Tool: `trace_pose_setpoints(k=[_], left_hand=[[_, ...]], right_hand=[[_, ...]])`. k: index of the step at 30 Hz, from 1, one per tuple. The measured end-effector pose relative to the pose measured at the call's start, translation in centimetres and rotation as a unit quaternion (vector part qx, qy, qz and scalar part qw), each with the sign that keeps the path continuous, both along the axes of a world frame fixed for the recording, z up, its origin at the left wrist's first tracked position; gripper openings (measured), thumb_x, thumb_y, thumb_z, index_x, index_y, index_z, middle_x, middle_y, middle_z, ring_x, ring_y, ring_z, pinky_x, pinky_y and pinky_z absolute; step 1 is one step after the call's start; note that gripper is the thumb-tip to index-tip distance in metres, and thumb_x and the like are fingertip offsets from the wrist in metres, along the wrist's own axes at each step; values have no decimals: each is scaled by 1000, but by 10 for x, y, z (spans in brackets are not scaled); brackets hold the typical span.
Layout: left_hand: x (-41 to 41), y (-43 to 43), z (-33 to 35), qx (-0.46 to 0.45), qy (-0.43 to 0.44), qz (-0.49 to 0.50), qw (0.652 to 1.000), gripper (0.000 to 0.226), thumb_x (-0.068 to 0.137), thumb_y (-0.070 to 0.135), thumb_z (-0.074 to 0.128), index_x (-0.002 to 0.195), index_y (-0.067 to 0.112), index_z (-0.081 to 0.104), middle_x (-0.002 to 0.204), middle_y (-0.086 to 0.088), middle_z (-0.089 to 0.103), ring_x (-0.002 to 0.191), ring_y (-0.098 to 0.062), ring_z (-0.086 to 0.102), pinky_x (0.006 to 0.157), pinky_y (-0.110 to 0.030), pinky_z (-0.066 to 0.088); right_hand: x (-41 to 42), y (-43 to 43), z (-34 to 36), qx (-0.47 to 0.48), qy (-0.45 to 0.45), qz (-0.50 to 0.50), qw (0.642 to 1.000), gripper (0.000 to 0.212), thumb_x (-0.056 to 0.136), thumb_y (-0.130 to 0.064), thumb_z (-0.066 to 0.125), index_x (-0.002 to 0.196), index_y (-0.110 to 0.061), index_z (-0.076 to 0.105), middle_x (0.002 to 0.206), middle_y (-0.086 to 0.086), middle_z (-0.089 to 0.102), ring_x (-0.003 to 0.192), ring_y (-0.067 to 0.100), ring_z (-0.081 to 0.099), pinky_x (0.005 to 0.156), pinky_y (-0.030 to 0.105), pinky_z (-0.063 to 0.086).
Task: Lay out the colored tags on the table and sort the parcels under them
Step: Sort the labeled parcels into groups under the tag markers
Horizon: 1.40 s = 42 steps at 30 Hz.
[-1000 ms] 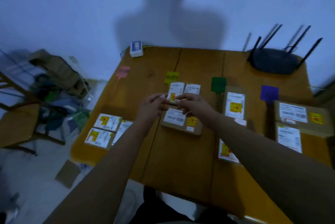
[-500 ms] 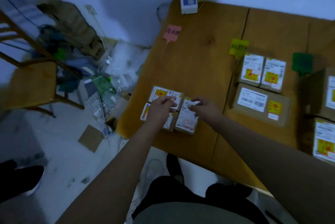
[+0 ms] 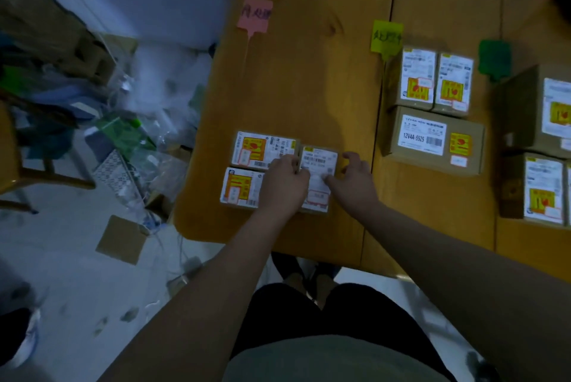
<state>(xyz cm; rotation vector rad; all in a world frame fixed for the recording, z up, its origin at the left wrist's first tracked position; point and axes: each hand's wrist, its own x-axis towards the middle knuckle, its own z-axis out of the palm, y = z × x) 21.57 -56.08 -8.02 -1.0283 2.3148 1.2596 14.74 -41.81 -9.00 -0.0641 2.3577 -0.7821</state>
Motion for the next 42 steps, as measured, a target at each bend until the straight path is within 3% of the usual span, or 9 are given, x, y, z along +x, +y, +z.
trace_pose_setpoints(k=[5, 8, 11, 16, 20, 23, 27, 32, 42], left_hand=[[-1, 9, -1, -21, 8, 34, 999, 43, 99, 32, 53, 139, 18, 61, 134, -6, 60, 106, -25, 64, 92, -43, 56], [-5, 12, 2, -25, 22, 42, 999, 38, 98, 26, 54, 134, 18, 65, 128, -6, 65, 101, -23, 67, 87, -45, 59], [-6, 19, 6, -42, 48, 9, 998, 34, 98, 25, 56, 129, 19, 69, 120, -3, 71, 94, -15, 66, 73, -29, 54], [-12, 34, 13, 21, 105, 19, 994, 37, 98, 24, 57, 133, 27, 68, 114, 5, 76, 93, -13, 71, 79, -37, 62], [-26, 30, 30, 54, 185, 89, 977, 41, 97, 18, 62, 137, 26, 65, 128, 5, 69, 111, -7, 67, 83, -20, 58], [-43, 16, 56, 148, 251, 155, 944, 44, 97, 4, 62, 139, 18, 63, 133, -3, 67, 118, -13, 67, 89, -31, 61], [-64, -1, 101, 169, 339, 171, 910, 47, 97, -4, 59, 141, 12, 61, 133, -10, 68, 114, -16, 71, 81, -27, 62], [-76, -5, 142, 145, 391, 145, 897, 48, 97, -4, 62, 142, 12, 60, 138, -13, 64, 124, -25, 66, 91, -50, 61], [-87, -3, 160, 104, 414, 158, 890, 48, 99, 8, 64, 146, 17, 57, 133, -5, 69, 117, -18, 70, 83, -32, 63]], right_hand=[[7, 1, -4, -67, -82, -60, 993, 62, 102, -39, 61, 153, -12, 40, 140, 13, 64, 116, 33, 68, 92, 47, 59], [9, 4, -4, -100, -92, -83, 987, 53, 103, -36, 60, 148, -12, 47, 137, 11, 66, 116, 30, 69, 94, 46, 60], [3, 13, -4, -117, -85, -97, 985, 48, 104, -31, 59, 147, -12, 49, 136, 11, 66, 114, 29, 70, 91, 44, 61], [-8, 31, -1, -197, -98, -124, 968, 61, 99, -31, 68, 153, -19, 43, 134, 5, 64, 102, 14, 70, 76, 27, 60], [-27, 33, 22, -264, -103, -145, 948, 64, 98, -37, 70, 153, -31, 39, 131, 3, 64, 108, 17, 72, 78, 29, 62], [-45, 25, 52, -335, -78, -148, 927, 58, 98, -35, 71, 150, -33, 45, 121, 0, 70, 95, 5, 76, 69, 20, 61], [-70, 13, 99, -412, -24, -117, 903, 58, 99, -21, 70, 152, -25, 49, 127, 9, 71, 111, 15, 73, 83, 26, 61], [-91, 13, 141, -443, 19, -79, 893, 59, 98, -14, 69, 153, -19, 47, 130, 17, 68, 120, 28, 69, 93, 45, 62], [-113, 13, 163, -443, 30, -35, 895, 53, 99, -26, 68, 150, -24, 52, 122, 5, 74, 109, 16, 75, 83, 31, 63]])
